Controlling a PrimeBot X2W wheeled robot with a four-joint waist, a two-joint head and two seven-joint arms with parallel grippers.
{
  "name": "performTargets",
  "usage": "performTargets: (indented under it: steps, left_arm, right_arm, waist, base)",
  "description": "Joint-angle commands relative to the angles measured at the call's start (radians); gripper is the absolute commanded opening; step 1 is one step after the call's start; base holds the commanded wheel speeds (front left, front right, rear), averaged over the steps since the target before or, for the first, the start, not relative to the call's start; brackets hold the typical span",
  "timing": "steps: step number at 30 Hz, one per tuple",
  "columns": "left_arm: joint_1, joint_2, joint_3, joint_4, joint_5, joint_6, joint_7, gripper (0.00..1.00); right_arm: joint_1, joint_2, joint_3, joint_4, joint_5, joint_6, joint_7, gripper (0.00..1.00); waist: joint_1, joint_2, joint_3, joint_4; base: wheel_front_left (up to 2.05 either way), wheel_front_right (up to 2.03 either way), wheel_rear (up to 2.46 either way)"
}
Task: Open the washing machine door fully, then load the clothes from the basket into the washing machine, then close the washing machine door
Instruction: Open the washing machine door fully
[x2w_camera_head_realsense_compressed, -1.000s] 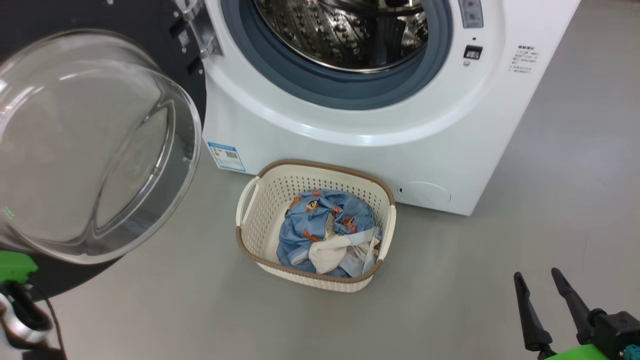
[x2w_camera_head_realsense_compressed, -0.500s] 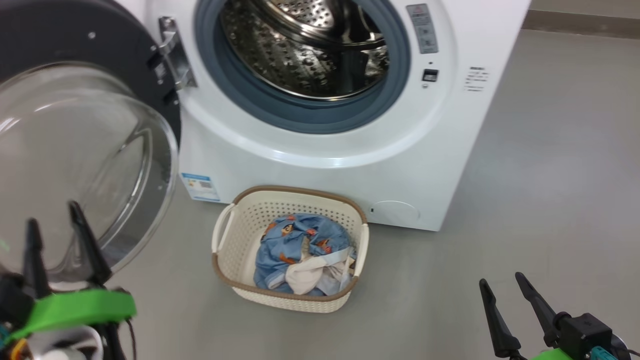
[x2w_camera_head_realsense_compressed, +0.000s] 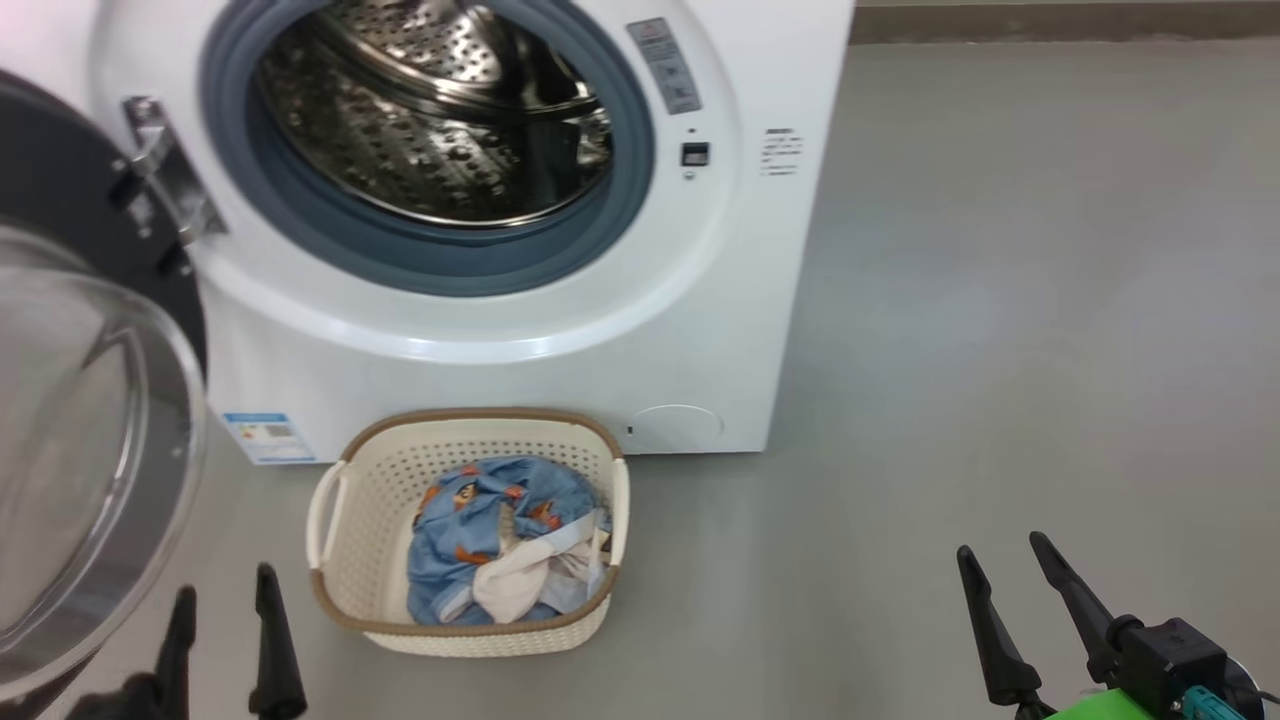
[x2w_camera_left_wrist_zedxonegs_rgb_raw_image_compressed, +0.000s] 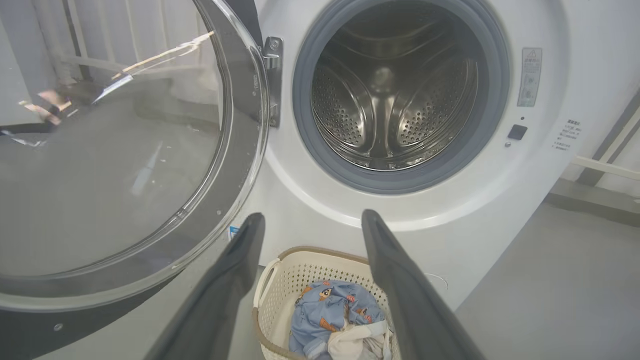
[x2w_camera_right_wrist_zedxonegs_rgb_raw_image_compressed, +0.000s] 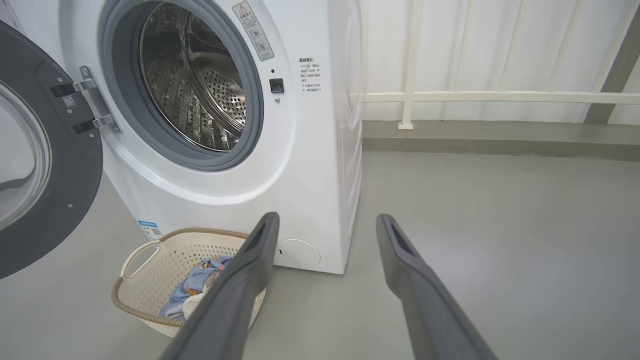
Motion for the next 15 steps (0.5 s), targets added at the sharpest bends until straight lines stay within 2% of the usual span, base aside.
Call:
performTargets:
  steps: [1,4,15]
  left_arm:
    - [-0.003,0.018,0.027,-0.014,0.018,-0.003,-0.004,1.00]
    - [0.044,0.018,0.013,-0.006,0.060,-0.011,-0.004,1.00]
    - [0.137,0.018,0.008,-0.043,0.055,-0.016,-0.004,1.00]
  right_arm:
    - [-0.027,-0.012,0.021,-0.030,-0.012,0.002,-0.012,1.00]
    - [-0.016,-0.012,0.012,-0.037,-0.014,0.002,-0.012,1.00]
    - [0.042,-0.004,-0.024,-0.047,-0.019,0.002,-0.012,1.00]
  waist:
    - [-0.0001,0.0000,-0.004,-0.051]
    - [-0.0001,0.0000,-0.012,-0.077]
    - [-0.0001,0.0000,-0.036,-0.100]
  base:
    - [0.00,0.00,0.00]
    - [0.00,0.00,0.00]
    - [0.00,0.00,0.00]
